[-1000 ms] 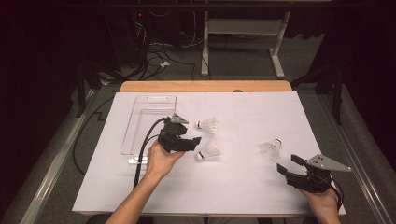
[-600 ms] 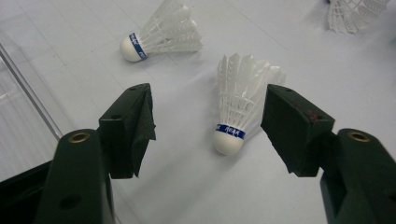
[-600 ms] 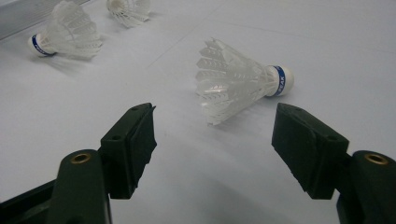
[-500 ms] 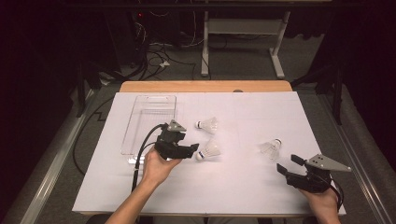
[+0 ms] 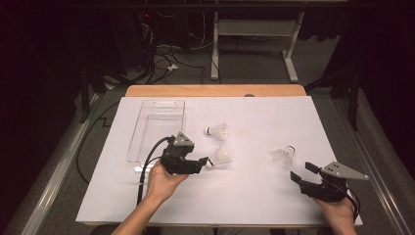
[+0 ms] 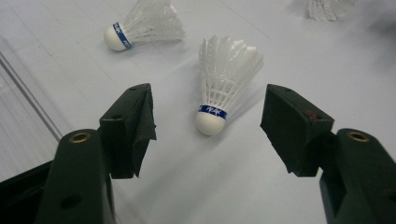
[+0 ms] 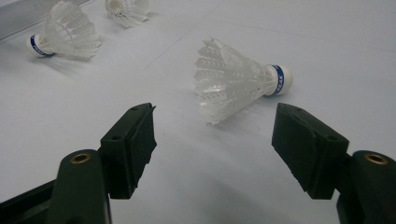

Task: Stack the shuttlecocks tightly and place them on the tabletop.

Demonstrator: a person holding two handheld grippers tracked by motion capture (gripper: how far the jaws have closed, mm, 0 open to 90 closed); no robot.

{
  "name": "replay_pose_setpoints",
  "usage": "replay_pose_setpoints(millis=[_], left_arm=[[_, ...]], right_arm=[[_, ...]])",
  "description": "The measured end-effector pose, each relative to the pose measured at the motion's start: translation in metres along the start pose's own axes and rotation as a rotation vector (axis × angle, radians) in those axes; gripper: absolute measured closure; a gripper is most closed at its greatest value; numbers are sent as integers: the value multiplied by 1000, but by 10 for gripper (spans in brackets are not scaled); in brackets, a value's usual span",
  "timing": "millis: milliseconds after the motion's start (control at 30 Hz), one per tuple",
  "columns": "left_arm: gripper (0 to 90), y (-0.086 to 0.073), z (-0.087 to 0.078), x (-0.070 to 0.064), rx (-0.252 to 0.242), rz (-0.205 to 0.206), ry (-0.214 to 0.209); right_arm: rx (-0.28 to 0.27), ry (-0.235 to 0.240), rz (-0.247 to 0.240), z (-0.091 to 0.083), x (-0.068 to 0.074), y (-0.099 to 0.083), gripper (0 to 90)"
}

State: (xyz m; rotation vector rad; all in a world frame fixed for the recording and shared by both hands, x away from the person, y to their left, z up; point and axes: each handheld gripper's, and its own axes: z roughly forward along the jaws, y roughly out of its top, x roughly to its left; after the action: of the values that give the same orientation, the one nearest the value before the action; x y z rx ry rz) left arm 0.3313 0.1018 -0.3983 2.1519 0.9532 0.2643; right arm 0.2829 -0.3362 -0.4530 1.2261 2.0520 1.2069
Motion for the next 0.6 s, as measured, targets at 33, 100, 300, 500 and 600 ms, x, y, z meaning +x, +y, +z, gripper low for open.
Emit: replay_pose_setpoints(millis=[33,100,300,500,600], left_arm=[[354,-1,-1,0,-1,0,0],[353,-4,-3,-1,0,4,-4],[355,-13,-12,0,-28,3,5],[356,-25,-20,2,-44,-11,9],[357,-30,-22,3,-45,-16,14]], right_arm=[[0,0,-2,0,0,0,303],[0,-1,0,0,0,0,302],[1,-2,3,0,0,0,302],[3,-3,2,0,0,0,302],[1,-3,0,0,0,0,302]])
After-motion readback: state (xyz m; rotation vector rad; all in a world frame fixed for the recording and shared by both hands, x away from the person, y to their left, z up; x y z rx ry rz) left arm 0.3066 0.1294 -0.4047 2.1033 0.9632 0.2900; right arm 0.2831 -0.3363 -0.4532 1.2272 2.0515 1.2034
